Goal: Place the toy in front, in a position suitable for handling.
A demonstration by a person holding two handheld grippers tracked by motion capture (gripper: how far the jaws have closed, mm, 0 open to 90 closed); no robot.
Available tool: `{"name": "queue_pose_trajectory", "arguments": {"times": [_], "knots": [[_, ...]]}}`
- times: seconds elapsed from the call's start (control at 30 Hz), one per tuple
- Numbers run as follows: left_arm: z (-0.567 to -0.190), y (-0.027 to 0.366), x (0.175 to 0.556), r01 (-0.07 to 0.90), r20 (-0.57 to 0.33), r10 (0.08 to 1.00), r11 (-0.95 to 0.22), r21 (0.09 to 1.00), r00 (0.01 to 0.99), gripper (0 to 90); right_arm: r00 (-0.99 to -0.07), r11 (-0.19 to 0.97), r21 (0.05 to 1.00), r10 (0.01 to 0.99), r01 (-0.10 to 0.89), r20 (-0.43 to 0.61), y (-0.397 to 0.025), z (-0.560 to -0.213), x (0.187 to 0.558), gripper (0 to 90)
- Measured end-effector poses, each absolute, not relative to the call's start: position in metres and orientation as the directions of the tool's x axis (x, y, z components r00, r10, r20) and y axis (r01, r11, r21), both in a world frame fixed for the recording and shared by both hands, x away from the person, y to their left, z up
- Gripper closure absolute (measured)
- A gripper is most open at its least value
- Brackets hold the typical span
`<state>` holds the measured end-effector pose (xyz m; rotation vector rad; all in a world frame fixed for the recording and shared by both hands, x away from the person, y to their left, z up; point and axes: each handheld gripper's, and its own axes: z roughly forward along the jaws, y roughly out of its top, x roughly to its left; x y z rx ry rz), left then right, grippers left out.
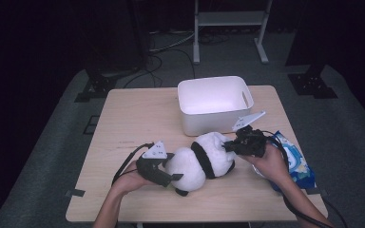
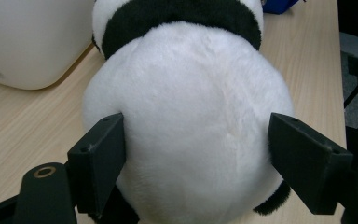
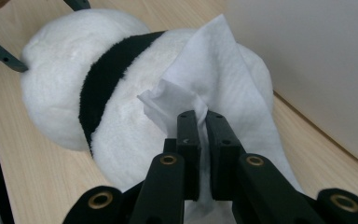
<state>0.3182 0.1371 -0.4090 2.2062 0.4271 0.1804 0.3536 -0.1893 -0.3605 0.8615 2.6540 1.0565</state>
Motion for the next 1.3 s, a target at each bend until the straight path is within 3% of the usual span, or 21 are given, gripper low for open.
{"name": "queue_pose_trajectory", "arguments": {"times": [0.23,0.4,0.8,1.03,1.3], "knots": [[-0.402,0.139,0.318,0.216,0.021,0.391,-0.550,0.807,0.920,20.3,-0.864,0.589,0.696,0.495,0.411,0.092,-0.190,-0.349,0.327,84.0],[-0.404,0.136,0.317,0.219,0.015,0.381,-0.561,0.799,0.924,21.2,-0.899,0.659,0.645,0.427,0.387,0.104,-0.173,-0.363,0.310,84.0],[-0.405,0.125,0.309,0.189,-0.007,0.291,-0.605,0.773,0.957,21.2,-0.854,0.622,0.644,0.512,0.447,0.098,-0.185,-0.379,0.335,84.5],[-0.403,0.128,0.313,0.207,0.009,0.345,-0.585,0.784,0.939,20.6,-0.844,0.584,0.680,0.528,0.444,0.097,-0.196,-0.368,0.331,84.4],[-0.407,0.123,0.311,0.202,-0.001,0.317,-0.601,0.774,0.949,19.8,-0.853,0.593,0.666,0.506,0.453,0.130,-0.185,-0.379,0.333,84.3]]}}
